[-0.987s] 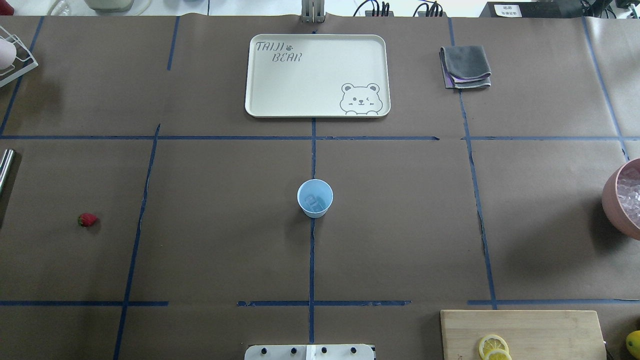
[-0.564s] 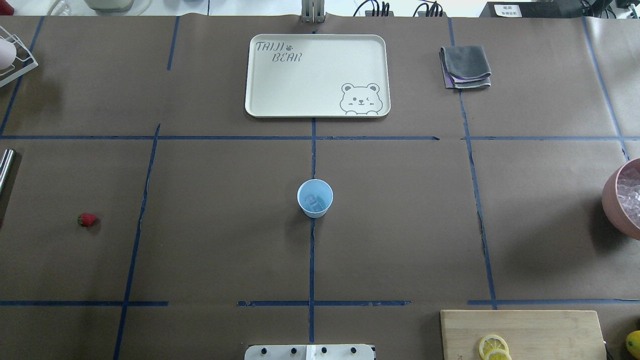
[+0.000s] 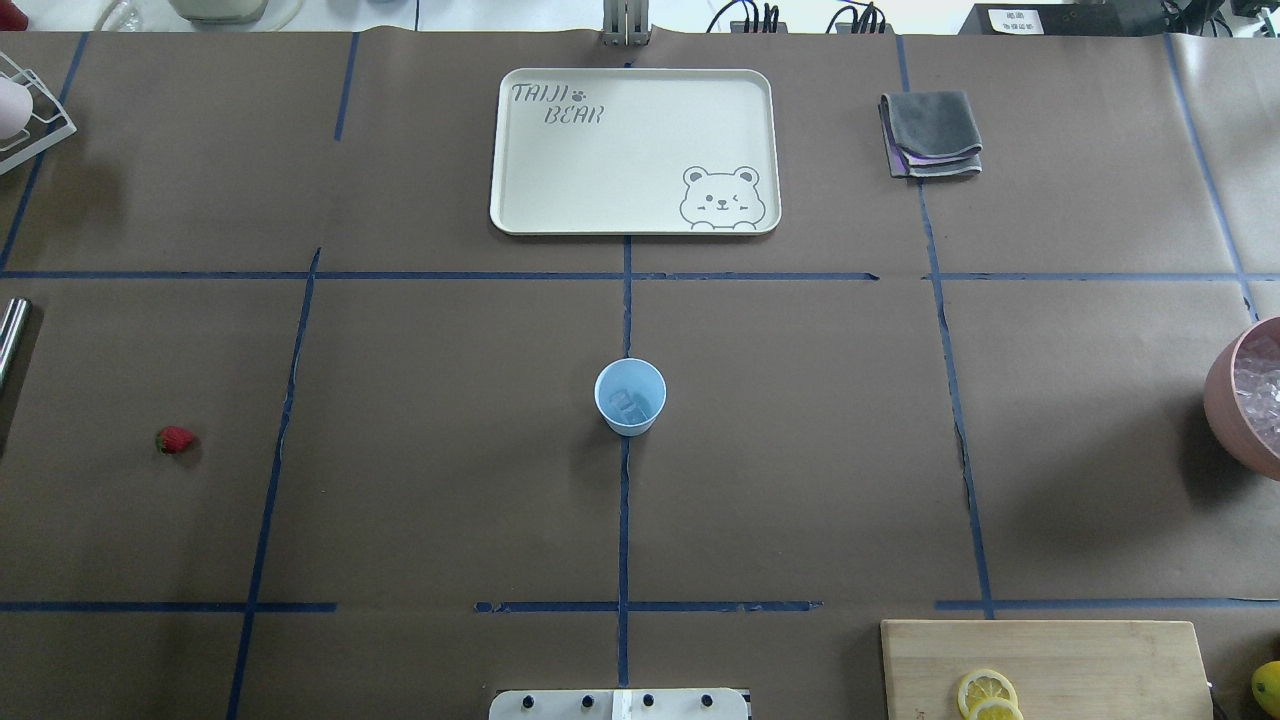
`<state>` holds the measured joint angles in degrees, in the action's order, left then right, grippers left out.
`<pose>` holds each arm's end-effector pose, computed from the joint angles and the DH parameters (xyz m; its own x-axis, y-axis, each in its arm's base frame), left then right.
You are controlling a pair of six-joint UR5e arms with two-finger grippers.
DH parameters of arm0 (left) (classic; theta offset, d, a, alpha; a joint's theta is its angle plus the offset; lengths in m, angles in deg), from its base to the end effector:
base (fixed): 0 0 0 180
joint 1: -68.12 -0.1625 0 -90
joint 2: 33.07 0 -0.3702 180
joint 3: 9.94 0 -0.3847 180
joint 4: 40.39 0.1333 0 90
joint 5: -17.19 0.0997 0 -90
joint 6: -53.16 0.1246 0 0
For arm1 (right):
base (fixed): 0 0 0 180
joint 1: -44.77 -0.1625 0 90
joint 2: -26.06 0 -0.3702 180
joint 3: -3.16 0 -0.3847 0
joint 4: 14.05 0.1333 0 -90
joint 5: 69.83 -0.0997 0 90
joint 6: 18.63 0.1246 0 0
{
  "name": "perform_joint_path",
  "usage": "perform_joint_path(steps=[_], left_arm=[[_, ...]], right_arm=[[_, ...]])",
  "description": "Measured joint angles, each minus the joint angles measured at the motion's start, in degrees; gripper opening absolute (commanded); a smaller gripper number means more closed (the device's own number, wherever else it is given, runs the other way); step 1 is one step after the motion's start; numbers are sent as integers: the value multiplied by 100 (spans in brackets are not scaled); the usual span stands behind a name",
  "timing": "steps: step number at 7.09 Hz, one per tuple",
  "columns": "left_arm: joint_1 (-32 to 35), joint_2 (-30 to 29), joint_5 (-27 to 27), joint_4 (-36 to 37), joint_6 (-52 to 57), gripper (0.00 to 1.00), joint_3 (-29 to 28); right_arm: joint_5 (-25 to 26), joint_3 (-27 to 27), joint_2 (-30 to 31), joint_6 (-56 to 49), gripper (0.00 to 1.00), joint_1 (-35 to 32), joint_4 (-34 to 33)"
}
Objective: Mash ice and strawberries in cup
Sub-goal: 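Grasp a third ice cube from the pink bowl with the right gripper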
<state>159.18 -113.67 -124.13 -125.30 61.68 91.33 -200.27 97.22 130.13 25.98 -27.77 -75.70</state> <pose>-0.0438 -0.4185 0.5985 0.6199 0.0931 -0.7791 -0.0742 0.9954 0.0599 -0.0740 -0.4100 0.6471 0.6733 0.3347 0.6593 -0.2641 0.9417 -0.2084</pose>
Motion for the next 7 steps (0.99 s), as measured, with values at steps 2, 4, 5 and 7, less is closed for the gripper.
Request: perform_joint_path(steps=[2,4,5,7], left_arm=[[0,6,0,1,0,100,25],[0,9,-57,3,-6,100,46],[0,9,-114,7,-8,100,54],[0,9,-153,9,-9,100,59]], right_arm=[[31,1,46,-21,2,2,7],[44,110,236,-64,0,-5,83],[52,309,312,-61,0,-23,114],[46,934,343,19,0,-65,86]])
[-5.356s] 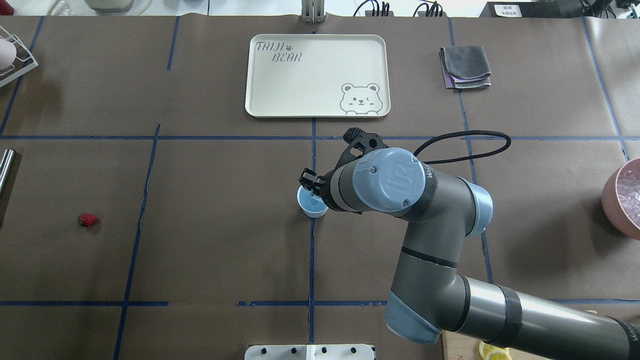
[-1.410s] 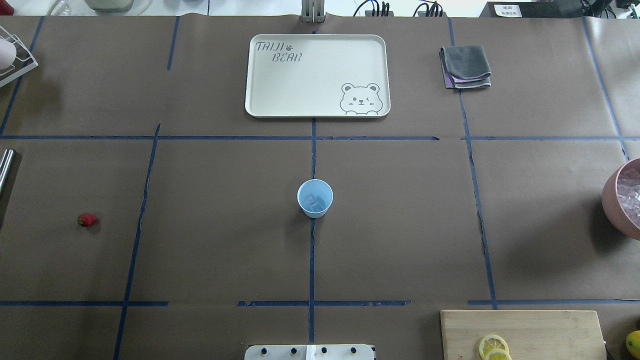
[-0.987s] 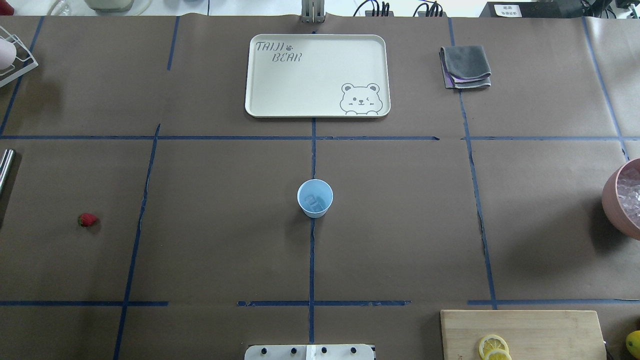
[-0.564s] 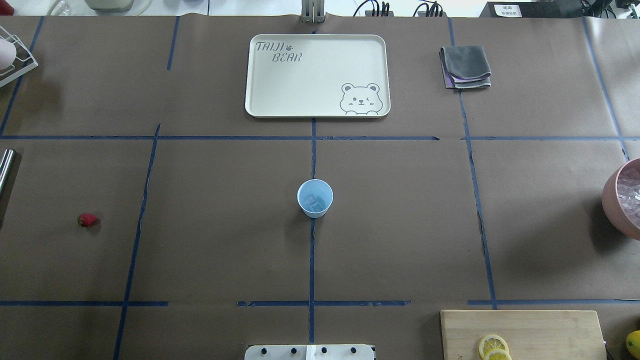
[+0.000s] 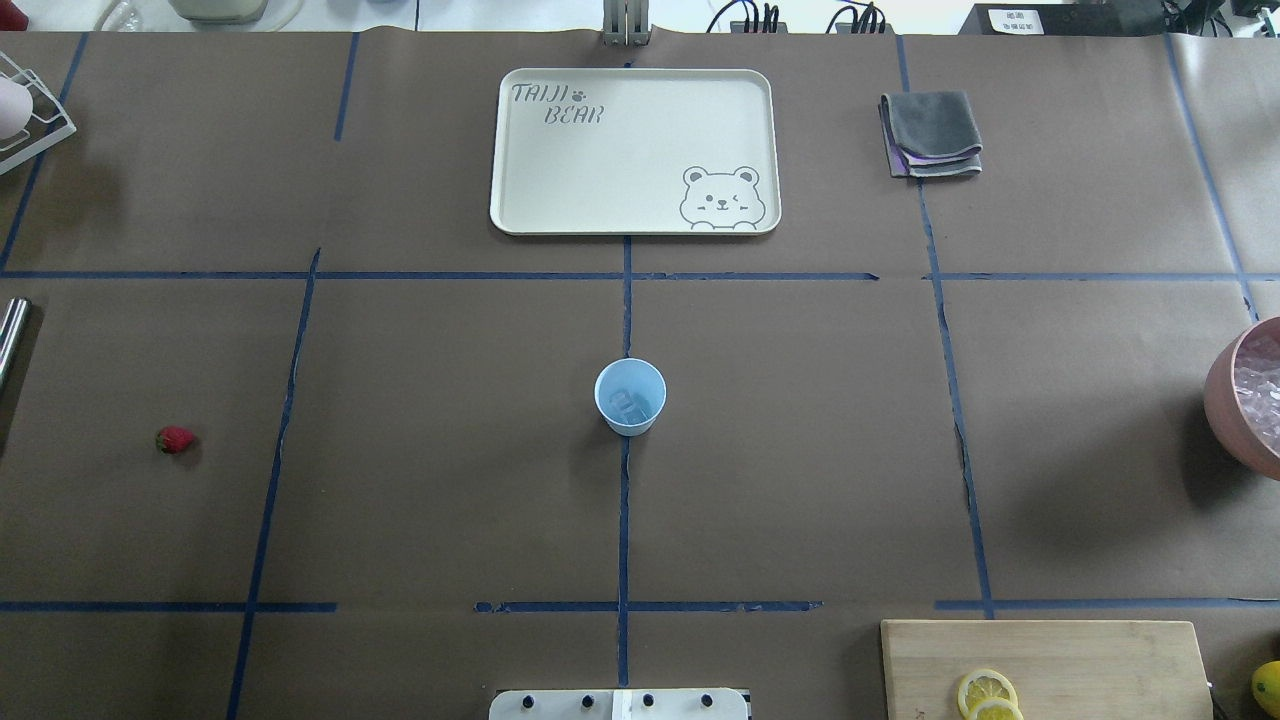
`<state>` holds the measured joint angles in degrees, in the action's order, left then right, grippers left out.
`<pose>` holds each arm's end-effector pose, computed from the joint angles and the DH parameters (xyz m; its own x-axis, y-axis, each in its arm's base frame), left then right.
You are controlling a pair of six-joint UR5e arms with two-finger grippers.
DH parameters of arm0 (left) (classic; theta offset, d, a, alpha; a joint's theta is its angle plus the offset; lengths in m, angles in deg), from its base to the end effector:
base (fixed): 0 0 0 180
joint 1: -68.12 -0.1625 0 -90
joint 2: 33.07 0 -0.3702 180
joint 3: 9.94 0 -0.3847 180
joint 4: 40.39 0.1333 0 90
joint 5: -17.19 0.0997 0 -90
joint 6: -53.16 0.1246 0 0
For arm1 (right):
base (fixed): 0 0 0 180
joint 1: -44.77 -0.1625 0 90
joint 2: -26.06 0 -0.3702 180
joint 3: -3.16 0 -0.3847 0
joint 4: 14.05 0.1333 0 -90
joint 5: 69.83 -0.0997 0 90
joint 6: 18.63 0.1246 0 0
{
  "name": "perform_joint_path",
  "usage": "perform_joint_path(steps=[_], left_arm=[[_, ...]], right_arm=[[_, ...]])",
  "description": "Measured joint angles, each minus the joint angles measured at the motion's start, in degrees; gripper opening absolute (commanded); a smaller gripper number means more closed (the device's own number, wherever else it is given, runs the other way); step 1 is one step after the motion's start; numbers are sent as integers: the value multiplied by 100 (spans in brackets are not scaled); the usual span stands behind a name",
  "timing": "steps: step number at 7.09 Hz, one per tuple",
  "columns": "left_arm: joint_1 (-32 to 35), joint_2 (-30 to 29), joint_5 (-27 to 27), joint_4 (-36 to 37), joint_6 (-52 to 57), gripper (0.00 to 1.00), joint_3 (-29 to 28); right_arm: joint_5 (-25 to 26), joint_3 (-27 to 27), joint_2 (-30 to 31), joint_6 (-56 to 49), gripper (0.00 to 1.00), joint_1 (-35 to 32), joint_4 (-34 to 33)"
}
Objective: Mash ice and strawberries in cup
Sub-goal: 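Grasp a third ice cube from the pink bowl with the right gripper, then carry the ice cube to the blue cup and drop it in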
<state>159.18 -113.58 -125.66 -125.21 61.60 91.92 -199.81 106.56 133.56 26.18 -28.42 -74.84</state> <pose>-0.0417 -0.4185 0.5918 0.5993 0.0969 -0.7947 -0.0702 0.9952 0.0684 -0.0656 -0.4014 0.5872 0.6490 0.2685 0.7118 -0.2756 0.9551 -0.1090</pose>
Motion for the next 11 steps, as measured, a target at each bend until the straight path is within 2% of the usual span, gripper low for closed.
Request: perform_joint_path(steps=[1,3,5,6,8,10,11], left_arm=[[0,0,-4,0,0,100,0],[0,0,-6,0,-4,100,1],[0,0,-6,0,-1,100,1],[0,0,-6,0,-2,100,1],[0,0,-6,0,-2,100,1],[0,0,-6,0,0,100,1],[0,0,-6,0,0,100,3]], right_arm=[[-21,347,-70,258,0,-2,-36],[-150,929,-602,1903,0,343,-75],[-30,1160,-1791,4174,0,1347,-109],[321,1164,-2468,5118,1,1995,-236],[1442,931,-3883,6277,1,3285,-1000],[2557,227,-4993,6948,2,4195,-1373],[2877,-91,-5284,7085,2,4461,-1403]])
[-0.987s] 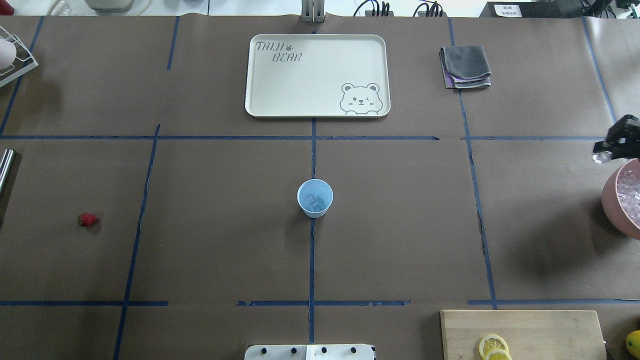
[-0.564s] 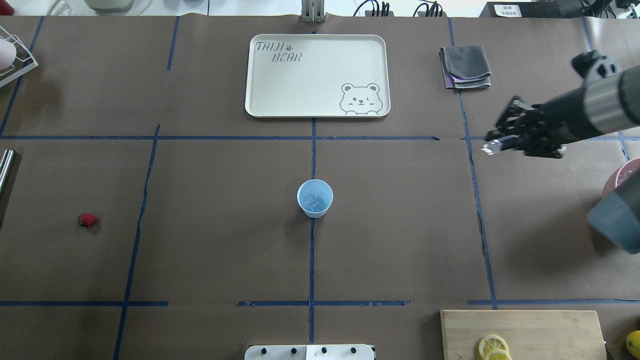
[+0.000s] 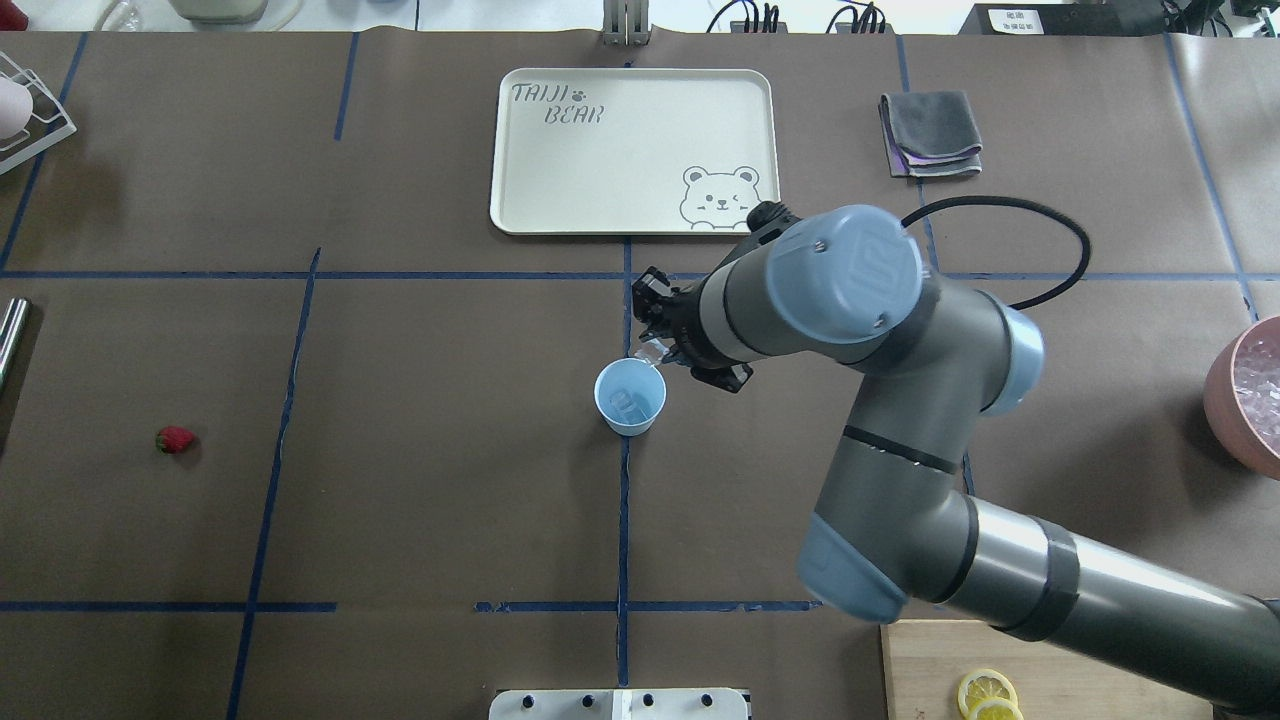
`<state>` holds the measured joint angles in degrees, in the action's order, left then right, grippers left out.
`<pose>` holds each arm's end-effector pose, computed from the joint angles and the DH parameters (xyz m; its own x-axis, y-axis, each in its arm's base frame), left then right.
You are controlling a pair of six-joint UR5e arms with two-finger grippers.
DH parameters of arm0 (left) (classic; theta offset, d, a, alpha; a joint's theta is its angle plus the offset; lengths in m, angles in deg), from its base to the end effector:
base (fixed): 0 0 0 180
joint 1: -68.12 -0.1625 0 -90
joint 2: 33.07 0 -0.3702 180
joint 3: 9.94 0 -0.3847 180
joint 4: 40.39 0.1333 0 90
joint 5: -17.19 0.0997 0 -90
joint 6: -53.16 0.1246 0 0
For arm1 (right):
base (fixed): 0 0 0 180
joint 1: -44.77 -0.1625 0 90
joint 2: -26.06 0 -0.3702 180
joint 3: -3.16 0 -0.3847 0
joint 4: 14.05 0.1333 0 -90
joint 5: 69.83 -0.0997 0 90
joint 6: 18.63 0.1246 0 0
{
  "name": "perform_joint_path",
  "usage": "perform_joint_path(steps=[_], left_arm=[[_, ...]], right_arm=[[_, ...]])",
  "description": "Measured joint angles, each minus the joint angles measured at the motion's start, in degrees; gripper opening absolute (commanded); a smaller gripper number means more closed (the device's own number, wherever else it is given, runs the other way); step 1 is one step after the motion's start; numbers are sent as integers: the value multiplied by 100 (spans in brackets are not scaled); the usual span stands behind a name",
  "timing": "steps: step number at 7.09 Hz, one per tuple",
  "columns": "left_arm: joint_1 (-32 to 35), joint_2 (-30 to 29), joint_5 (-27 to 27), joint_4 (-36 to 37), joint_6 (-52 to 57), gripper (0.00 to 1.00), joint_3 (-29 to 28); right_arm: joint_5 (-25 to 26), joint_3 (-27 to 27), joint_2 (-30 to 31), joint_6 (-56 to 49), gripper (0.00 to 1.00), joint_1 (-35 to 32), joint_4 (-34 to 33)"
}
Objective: Mash ice and strawberries in cup
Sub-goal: 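Carry the ice cube to the blue cup and drop it in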
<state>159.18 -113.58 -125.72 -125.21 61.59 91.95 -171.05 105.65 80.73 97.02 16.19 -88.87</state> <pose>-0.0417 -0.4186 0.5914 0.5985 0.0971 -0.7953 -0.0700 0.9952 0.0688 -0.4980 -0.3955 0.1461 0.2222 0.6045 0.7650 -0.4583 0.7572 -0.4653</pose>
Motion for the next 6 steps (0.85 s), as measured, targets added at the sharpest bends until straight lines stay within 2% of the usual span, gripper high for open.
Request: perform_joint_path(steps=[1,2,3,5,6], left_arm=[[0,0,-2,0,0,100,4],[0,0,-4,0,0,100,5],[0,0,-4,0,0,100,10],[0,0,-8,0,0,100,13],[0,0,-7,-2,0,100,12]], right_arm=[[207,-146,-100,48,3,182,-5],[305,-201,-127,62,8,268,-7],[346,-224,-129,56,59,303,-7],[374,-239,-128,31,92,315,-9],[385,-241,-126,21,99,318,-15]])
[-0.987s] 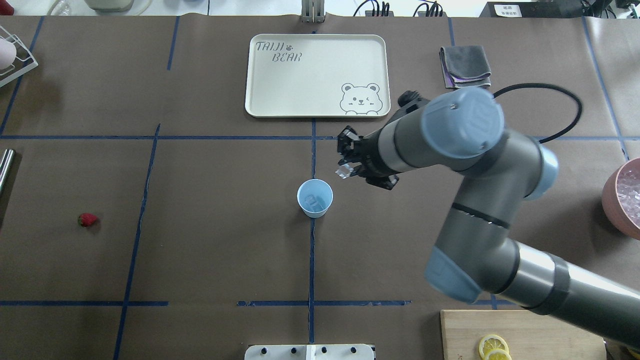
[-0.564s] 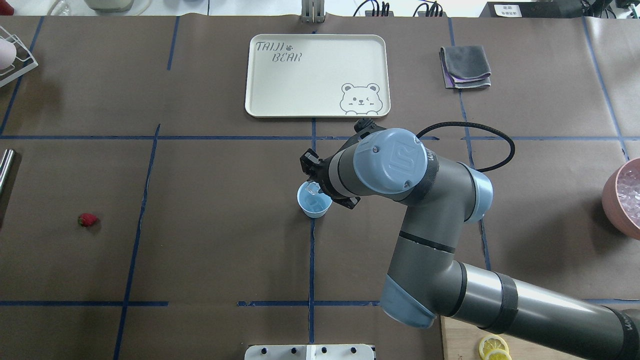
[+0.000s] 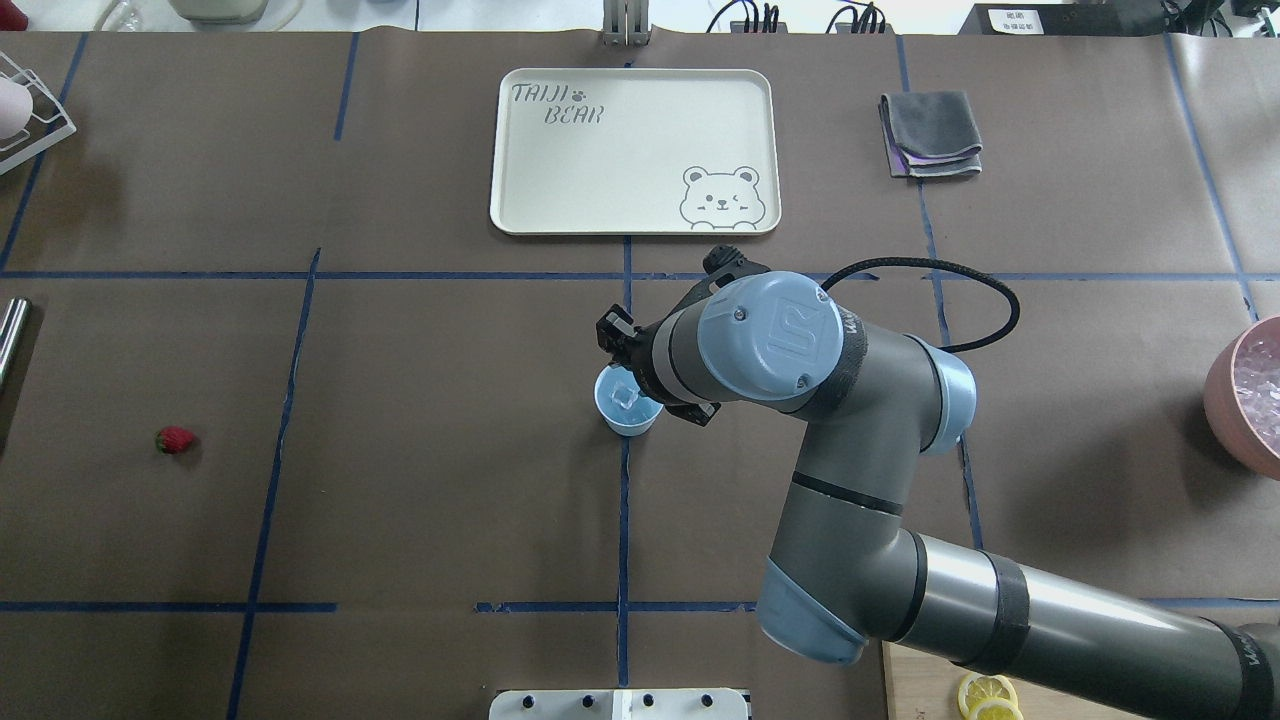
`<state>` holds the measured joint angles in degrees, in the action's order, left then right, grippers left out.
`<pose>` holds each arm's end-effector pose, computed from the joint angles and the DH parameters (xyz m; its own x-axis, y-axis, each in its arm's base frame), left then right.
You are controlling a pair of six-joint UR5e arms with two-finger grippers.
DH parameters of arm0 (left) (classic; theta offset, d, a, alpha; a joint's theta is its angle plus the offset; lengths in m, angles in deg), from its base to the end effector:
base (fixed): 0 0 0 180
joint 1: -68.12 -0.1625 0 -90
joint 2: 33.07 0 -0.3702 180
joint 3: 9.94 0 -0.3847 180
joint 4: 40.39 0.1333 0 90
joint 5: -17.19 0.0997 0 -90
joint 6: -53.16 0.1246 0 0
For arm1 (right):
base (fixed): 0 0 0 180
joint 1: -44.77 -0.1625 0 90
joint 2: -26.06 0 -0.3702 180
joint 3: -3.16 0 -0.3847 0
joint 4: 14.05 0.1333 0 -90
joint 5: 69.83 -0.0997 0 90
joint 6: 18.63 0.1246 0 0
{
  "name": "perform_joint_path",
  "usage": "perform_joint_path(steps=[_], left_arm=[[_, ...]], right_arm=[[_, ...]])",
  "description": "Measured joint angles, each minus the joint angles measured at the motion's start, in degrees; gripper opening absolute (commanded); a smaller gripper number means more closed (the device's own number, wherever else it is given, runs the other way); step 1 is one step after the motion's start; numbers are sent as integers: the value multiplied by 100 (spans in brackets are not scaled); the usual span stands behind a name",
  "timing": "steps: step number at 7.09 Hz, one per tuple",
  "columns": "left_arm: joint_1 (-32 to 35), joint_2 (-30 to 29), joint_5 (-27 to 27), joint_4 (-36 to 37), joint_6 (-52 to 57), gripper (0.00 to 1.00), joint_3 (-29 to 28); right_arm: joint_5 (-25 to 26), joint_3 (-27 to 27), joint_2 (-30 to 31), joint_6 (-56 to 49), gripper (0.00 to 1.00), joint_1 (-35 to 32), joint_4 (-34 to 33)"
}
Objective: Mash ice and strawberries in cup
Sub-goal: 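Carry the ice cube to the blue cup and drop it in, then withdraw the right gripper from the cup toward the bowl side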
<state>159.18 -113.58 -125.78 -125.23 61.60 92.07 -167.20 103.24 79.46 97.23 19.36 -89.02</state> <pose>-0.0416 -0.4187 0.5903 0.5976 0.0992 -0.7956 -0.0700 0.9950 0.0715 -0.5284 -0.3809 0.1506 0.2441 0.5949 0.7659 -0.4778 0.7610 -0.4388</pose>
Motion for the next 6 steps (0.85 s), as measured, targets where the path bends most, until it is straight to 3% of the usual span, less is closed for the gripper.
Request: perform_joint_path(steps=[3,6], left_arm=[[-19,-6,-36,-12,-42,100,56],[-807,-19,-143,-105,-998,100,654]], right_arm=[[-154,98,49,-77,100,-253,-108],[-1717,828,1020,-1619,100,-1606,-492]])
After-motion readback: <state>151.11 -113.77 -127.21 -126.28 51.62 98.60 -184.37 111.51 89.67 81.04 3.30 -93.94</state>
